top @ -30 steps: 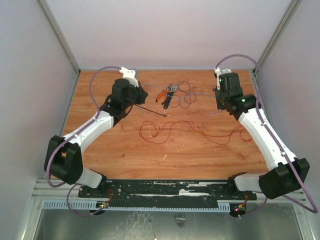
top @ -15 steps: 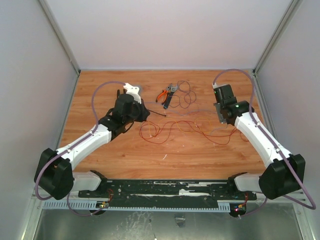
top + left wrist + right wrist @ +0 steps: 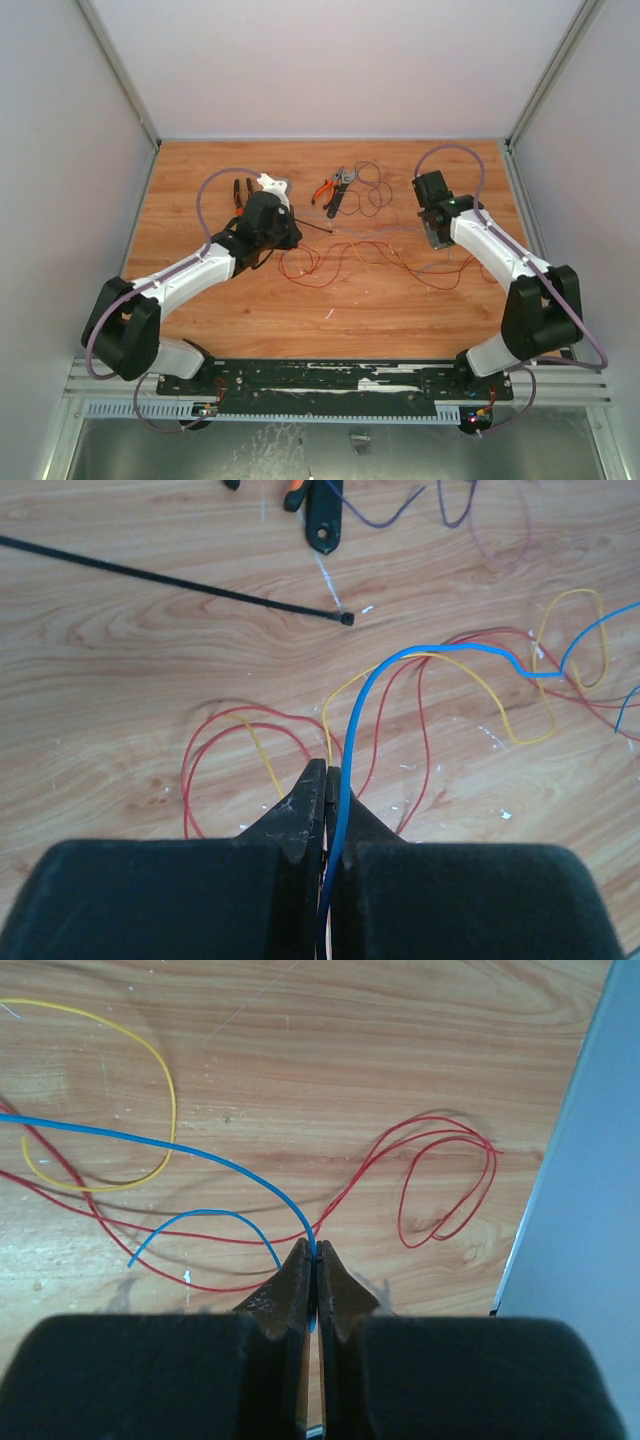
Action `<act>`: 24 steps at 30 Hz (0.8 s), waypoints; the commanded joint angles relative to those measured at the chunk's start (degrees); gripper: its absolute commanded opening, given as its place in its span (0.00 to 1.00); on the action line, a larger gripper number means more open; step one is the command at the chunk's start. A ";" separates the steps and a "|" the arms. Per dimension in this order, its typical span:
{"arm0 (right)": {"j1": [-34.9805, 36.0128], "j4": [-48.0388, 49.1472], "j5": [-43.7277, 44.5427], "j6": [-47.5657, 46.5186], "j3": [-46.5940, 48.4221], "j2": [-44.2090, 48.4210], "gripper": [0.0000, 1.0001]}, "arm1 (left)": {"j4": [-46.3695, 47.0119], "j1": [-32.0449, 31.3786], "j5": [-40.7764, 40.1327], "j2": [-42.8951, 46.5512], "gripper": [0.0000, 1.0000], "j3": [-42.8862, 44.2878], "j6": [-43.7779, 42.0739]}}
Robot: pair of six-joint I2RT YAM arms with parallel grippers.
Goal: Zip-tie the wires
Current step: Straighten the cable at the center of the board.
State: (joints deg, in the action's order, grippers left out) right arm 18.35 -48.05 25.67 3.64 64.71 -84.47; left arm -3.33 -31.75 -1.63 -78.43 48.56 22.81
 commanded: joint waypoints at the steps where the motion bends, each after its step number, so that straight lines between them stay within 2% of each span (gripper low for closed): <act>1: -1.00 1.72 1.46 0.96 0.24 -3.48 0.00 | -0.81 -0.56 -2.77 -1.71 0.00 1.26 -0.31; 11: -1.93 2.59 2.45 -0.66 -0.70 -10.24 0.00 | -2.05 -0.51 -4.32 -7.96 0.00 2.24 -1.44; 17: -2.01 3.90 1.75 -1.09 -1.34 -13.14 0.05 | -1.94 -0.46 -4.91 -10.05 0.00 1.72 -1.83; 22: -2.01 4.13 1.84 -1.11 -1.47 -14.99 0.12 | -2.02 -0.53 -6.10 -11.61 0.10 1.23 -2.14; 24: -2.00 3.98 1.92 -1.09 -1.35 -15.24 0.15 | -2.04 -0.58 -6.80 -11.92 0.17 1.11 -2.29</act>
State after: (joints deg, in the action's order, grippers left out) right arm 16.71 -45.36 26.63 2.74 63.66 -99.29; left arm -5.89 -31.75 -6.35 -89.56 49.12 21.37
